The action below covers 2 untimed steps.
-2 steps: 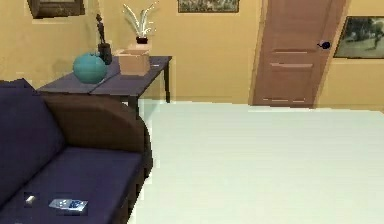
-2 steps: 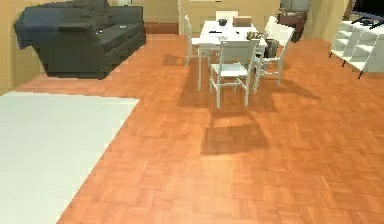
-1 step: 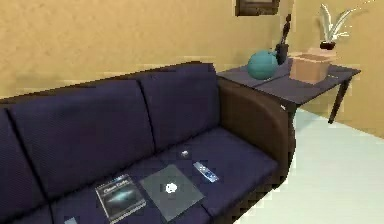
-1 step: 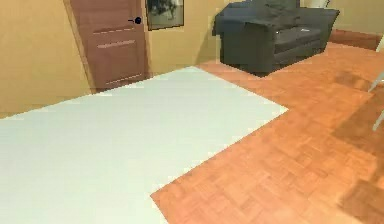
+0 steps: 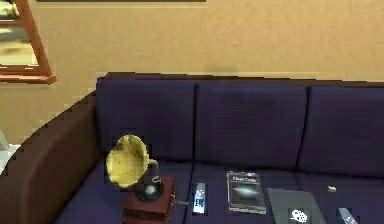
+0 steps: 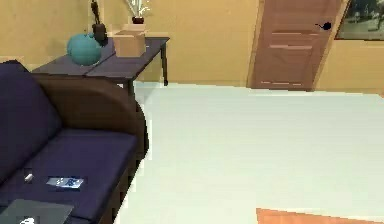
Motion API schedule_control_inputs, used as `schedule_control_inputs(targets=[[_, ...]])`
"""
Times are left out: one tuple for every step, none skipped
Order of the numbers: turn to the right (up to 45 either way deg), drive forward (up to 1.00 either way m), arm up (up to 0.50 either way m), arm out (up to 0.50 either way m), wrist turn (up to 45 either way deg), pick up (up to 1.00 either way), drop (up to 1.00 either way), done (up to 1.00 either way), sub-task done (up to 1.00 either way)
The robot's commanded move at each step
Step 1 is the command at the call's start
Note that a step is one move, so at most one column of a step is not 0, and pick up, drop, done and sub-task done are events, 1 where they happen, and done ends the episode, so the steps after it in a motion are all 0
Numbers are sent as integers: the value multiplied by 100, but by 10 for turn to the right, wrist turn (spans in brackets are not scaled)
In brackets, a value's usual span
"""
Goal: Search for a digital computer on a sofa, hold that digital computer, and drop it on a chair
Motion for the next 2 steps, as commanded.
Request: schedule_control_inputs(targets=[[-450,0,0,0,0,0,0,0,0],[0,0,50,0,0,0,0,0,0]])
